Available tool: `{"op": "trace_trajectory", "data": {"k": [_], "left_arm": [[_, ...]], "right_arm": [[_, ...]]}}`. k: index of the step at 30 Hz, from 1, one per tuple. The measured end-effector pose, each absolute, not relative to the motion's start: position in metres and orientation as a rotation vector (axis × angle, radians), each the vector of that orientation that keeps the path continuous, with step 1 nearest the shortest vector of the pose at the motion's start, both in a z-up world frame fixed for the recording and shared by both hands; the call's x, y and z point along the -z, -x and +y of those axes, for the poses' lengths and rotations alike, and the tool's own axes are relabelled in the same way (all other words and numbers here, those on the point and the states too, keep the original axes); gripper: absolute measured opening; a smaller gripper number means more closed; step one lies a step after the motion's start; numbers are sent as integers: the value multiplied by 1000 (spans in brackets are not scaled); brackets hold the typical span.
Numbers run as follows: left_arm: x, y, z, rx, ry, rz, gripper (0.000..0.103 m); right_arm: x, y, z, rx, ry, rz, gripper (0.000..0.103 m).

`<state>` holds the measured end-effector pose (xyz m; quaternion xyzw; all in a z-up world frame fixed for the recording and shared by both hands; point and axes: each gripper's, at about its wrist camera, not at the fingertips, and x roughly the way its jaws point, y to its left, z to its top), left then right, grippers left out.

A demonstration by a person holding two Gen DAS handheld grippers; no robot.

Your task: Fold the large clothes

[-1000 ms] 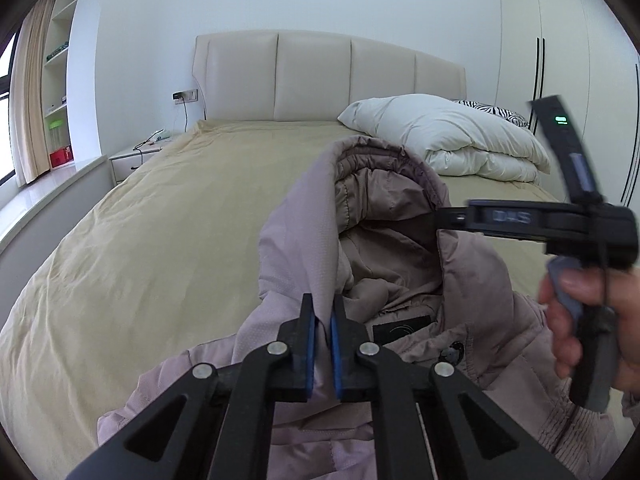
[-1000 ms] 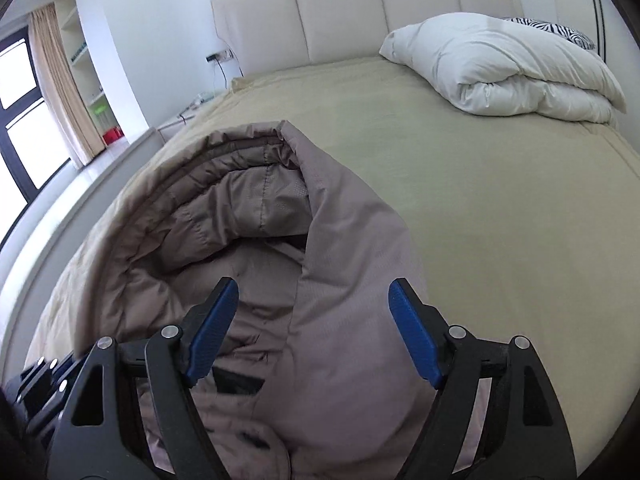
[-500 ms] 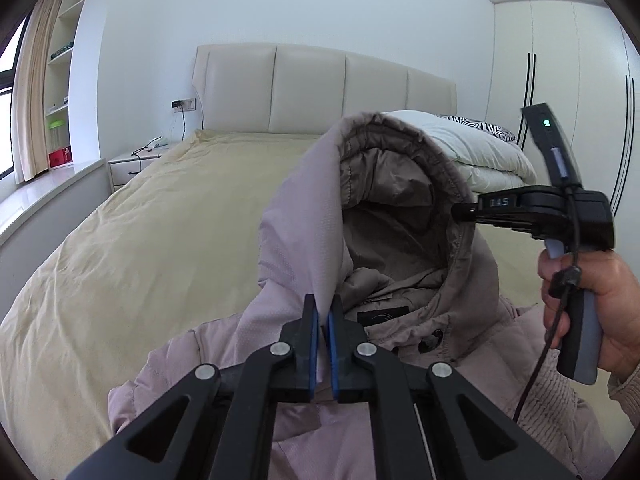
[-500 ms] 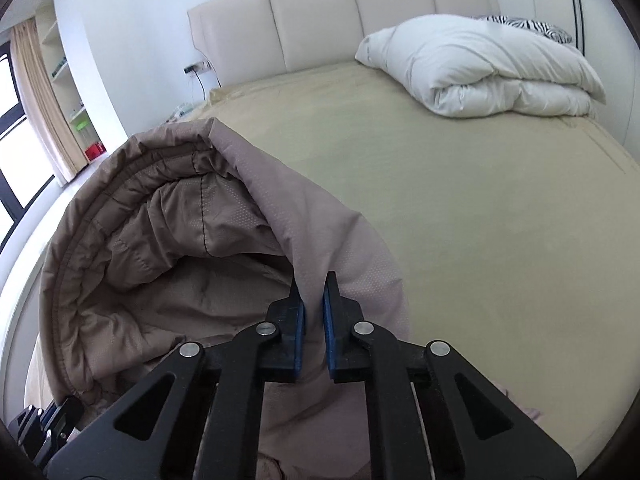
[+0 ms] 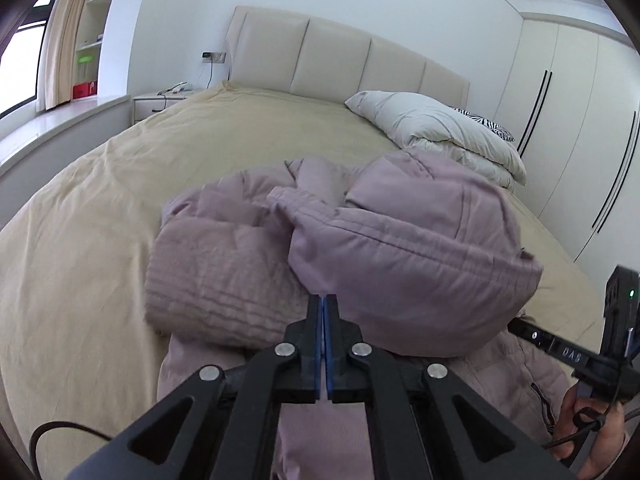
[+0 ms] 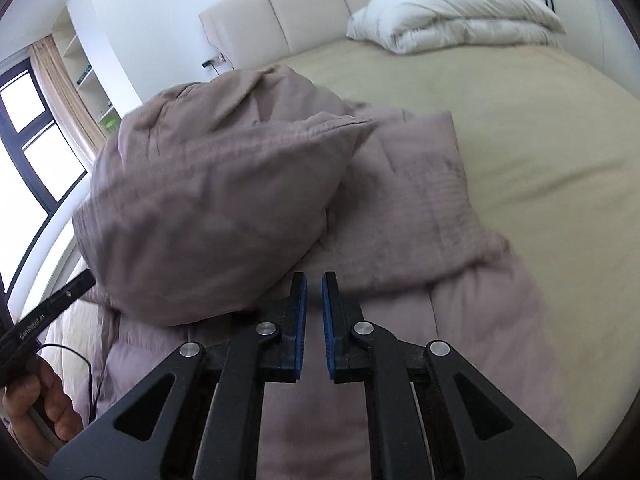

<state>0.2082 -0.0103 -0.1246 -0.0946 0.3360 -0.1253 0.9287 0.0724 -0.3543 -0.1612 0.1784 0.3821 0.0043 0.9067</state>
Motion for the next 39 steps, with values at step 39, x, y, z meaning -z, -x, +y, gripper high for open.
{"op": "trace_trajectory", "data": {"k": [39], "left_arm": [[118, -369, -101, 275, -44, 809, 19]], "right_arm": [[91, -247, -306, -96, -175, 739, 9]]}}
